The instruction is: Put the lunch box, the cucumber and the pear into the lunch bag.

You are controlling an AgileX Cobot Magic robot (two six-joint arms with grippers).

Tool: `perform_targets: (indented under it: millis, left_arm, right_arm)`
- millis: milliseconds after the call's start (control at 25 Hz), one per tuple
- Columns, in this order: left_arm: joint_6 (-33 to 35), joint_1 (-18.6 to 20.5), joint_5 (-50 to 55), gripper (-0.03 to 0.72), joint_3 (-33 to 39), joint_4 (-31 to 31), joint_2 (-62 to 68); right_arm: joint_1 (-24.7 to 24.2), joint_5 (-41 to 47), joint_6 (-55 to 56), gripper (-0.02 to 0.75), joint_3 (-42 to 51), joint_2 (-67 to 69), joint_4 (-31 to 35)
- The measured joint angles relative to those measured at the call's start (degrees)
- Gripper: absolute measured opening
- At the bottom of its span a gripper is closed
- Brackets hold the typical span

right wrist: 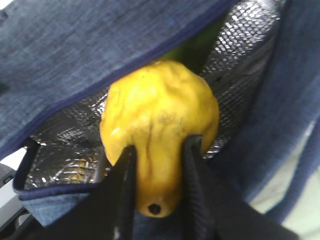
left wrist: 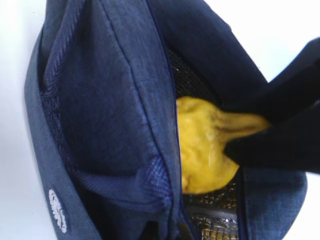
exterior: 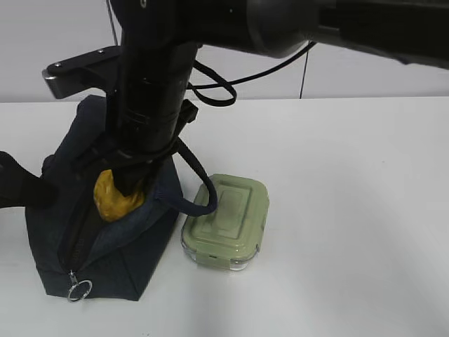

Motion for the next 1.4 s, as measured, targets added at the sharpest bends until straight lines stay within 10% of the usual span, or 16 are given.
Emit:
perform_targets:
  millis: [280, 1040, 1400]
  left_arm:
    - [0.0, 0.0, 0.0, 0.001, 0.0, 0.0, 0.0]
    - [0.0, 0.0, 0.04, 0.001, 0.0, 0.47, 0.0]
    - [0.0, 0.0, 0.04, 0.001, 0.0, 0.47, 0.0]
  right_arm:
    - [0.0, -0.34, -1.24, 0.562, -0.09, -0.11, 2.65]
    - [-9.69, 0.82, 7.93, 0.547, 5.13, -11.79, -2.76]
    - [-20.58, -16.78, -4.27, 0.505, 36.35, -20.64, 22.18]
